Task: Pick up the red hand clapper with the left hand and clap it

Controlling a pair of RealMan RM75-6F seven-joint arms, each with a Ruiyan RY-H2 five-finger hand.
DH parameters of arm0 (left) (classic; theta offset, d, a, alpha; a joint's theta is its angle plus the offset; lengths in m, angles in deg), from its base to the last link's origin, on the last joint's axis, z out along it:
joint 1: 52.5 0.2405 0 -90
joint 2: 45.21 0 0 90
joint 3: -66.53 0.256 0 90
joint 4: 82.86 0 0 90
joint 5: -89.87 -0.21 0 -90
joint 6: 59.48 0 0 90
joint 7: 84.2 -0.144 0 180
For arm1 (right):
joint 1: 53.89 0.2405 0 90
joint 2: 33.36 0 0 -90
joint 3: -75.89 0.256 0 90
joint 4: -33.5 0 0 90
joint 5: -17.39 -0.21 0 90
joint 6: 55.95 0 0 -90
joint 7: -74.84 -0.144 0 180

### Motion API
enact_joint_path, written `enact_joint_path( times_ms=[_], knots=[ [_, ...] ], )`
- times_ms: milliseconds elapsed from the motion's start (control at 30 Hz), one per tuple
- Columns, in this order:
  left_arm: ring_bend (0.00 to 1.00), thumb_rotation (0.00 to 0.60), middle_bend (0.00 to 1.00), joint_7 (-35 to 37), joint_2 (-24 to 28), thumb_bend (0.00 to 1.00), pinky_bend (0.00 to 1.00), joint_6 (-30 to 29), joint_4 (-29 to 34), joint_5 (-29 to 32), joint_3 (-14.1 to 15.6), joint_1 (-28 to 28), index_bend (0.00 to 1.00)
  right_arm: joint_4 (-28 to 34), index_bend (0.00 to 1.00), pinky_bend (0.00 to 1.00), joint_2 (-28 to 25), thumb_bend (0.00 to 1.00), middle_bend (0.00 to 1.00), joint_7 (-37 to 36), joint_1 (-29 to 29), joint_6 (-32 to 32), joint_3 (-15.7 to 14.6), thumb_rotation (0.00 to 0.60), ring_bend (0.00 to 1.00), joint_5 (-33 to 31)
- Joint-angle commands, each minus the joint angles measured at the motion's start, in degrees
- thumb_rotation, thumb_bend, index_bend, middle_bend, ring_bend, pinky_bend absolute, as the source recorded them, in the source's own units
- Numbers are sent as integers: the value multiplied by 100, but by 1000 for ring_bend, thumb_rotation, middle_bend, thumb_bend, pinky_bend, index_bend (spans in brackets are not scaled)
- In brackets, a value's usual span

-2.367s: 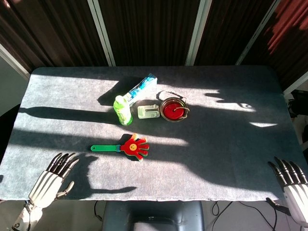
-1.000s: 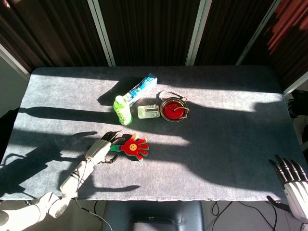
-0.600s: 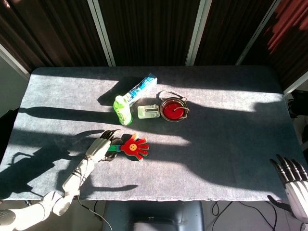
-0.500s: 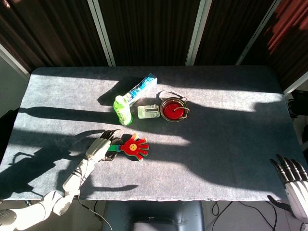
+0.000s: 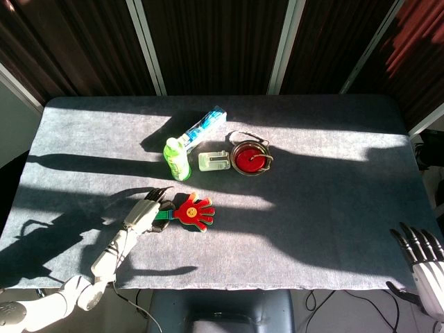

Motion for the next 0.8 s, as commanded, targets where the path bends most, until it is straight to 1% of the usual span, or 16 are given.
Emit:
enact_joint_path(
  times_ms=[33,333,433,567,600,700,800],
  knots=[
    [0,600,0,5,-7,416,0,13,-12,12,6,-7,406,0,0,0,-1,145,0,0,0,0,0,600,0,-1],
    [0,600,2,3,-28,416,0,30,-83,44,44,-9,455,3,0,0,2,144,0,13,0,-6,-1,600,0,1],
    [0,600,22,14,-37,416,0,-28,-99,26,51,-1,500,5,0,0,5,144,0,22,2,-14,-3,600,0,2],
    [0,600,116,103,-36,405,0,-91,-102,-34,82,-7,624,2,0,0,8,145,0,28,1,-13,-4,600,0,6],
    [0,600,151,126,-35,423,0,-92,-102,-41,90,-8,664,1,0,0,9,145,0,29,1,-14,-6,600,0,9],
    [8,600,222,217,-53,471,0,-151,-121,-67,106,7,741,-2,0,0,8,145,0,28,-1,-9,-7,600,0,15],
    [54,600,309,342,-67,522,0,-194,-164,-94,128,20,804,-1,0,0,5,145,0,20,-5,2,-9,600,0,22]
  ],
)
